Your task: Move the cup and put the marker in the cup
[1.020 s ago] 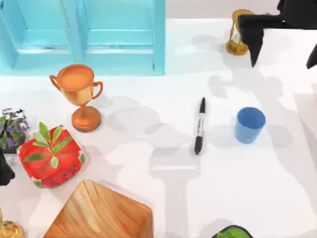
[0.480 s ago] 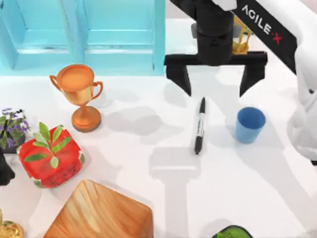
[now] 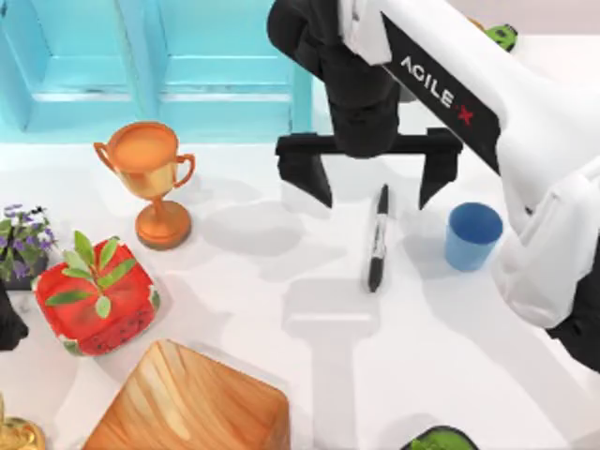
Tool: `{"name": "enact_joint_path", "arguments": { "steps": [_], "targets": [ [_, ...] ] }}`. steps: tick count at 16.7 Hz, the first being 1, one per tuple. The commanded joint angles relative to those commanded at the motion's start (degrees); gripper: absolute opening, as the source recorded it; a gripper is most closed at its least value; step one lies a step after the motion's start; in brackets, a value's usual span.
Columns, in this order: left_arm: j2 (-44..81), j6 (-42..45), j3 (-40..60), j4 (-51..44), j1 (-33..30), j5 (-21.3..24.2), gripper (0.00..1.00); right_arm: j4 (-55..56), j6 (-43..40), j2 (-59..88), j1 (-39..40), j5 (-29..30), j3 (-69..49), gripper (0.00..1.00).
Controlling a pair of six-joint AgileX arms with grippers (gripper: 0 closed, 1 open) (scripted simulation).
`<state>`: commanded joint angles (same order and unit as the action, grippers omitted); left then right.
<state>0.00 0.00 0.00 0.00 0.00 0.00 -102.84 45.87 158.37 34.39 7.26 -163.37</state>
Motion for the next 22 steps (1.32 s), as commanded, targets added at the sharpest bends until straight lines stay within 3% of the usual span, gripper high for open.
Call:
{"name": "enact_joint_path", "arguments": {
  "steps": [5,14,21,22],
  "targets": [
    [0.0,0.0,0.0,0.0,0.0,0.0,1.00,5.3,-0.4,-1.7,-0.2,0.2,6.5,1.00],
    [0.0,0.0,0.0,0.0,0.0,0.0,1.00,28.8,-1.1,-9.4,-0.9,0.2,38.1,1.00],
    [0.0,0.0,0.0,0.0,0.0,0.0,1.00,32.0,-1.3,-10.1,-1.0,0.2,41.8,1.00],
    [0.0,0.0,0.0,0.0,0.0,0.0,1.00,32.0,-1.3,-10.1,-1.0,0.2,41.8,0.92]
  ]
}}
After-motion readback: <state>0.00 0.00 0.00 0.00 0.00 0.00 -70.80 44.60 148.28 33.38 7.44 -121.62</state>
